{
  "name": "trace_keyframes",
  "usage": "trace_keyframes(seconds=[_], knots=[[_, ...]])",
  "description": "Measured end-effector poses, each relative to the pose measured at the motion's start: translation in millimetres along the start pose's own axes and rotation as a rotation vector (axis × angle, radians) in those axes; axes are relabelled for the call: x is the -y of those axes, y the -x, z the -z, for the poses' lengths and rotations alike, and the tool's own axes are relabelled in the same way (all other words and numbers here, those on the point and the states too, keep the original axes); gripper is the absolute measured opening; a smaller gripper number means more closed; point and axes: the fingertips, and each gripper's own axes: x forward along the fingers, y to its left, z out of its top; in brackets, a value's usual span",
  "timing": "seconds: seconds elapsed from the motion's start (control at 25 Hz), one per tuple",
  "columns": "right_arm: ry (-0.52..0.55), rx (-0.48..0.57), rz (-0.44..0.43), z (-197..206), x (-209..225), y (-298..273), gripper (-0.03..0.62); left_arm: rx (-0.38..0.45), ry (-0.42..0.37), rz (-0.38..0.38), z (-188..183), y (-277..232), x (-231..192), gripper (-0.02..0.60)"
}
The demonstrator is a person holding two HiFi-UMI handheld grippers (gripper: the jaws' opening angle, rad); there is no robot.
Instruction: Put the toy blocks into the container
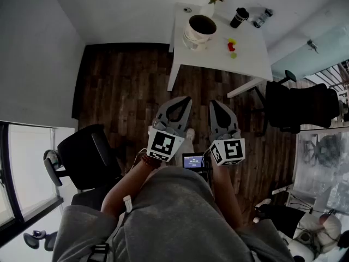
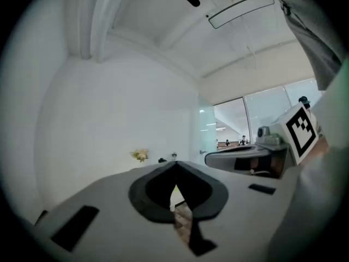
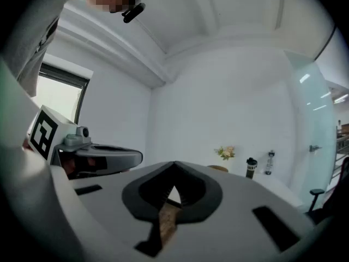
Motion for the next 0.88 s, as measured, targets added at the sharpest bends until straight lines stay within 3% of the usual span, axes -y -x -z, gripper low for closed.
trace_keyframes(seconds=[0.32, 0.6, 0.88], knots=[[-0.085, 0.017, -0.068, 21, 62, -25, 0.003, -0.04, -0.018, -0.022, 11, -51, -5, 0.003], [-0.022, 0.006, -0.049, 27, 146, -58, 0.005, -0.047, -0.048, -0.036, 8, -125, -7, 0.003], [-0.042, -0.027, -0.072, 50, 227, -73, 0.005, -0.164, -0.059, -0.07, 25, -188, 7, 0.003]])
